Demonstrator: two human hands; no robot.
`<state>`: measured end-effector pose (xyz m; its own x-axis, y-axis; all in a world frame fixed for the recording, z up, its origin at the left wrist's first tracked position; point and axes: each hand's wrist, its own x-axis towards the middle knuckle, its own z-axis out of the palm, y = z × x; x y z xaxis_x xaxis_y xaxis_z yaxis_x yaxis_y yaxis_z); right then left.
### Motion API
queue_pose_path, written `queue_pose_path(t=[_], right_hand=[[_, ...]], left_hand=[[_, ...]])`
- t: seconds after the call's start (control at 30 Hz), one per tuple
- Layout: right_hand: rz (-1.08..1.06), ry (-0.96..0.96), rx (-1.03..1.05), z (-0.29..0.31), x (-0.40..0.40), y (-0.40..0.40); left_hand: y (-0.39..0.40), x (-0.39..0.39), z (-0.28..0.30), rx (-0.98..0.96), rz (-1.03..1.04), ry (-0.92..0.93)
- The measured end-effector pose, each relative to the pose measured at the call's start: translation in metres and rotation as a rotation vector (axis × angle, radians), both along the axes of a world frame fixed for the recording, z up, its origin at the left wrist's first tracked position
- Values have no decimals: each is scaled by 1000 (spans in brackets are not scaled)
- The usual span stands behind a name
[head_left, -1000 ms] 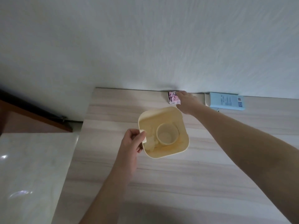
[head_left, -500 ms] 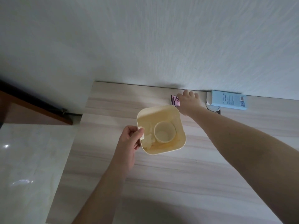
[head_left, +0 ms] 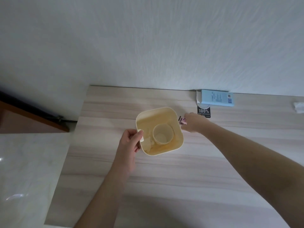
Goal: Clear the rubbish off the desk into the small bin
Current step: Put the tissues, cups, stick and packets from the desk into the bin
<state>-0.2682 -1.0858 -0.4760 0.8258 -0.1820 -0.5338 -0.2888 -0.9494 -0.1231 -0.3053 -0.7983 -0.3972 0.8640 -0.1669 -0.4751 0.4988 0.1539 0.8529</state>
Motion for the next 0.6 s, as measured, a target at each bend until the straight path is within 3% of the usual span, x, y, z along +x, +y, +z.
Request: queue_pose_path(t=[0.1, 0.2, 0.27, 0.47, 0.53, 0.6], right_hand=[[-320, 28, 337, 17, -21, -19], [-819, -21, 868, 39, -47, -38], [-997, -137, 1239, 56, -77, -48], [-905, -270, 1848, 100, -159, -61], [-877, -313, 1941, 112, -180, -60], [-858, -364, 1909, 122, -201, -60]], left_hand=[[-7, -11, 5, 33, -19, -16], [-19, -27, 10, 54, -35, -52], [-26, -39, 14, 75, -45, -76], [-47, -77, 22, 142, -74, -128], [-55, -90, 24, 159, -81, -125], [-65, -105, 27, 168, -98, -128]])
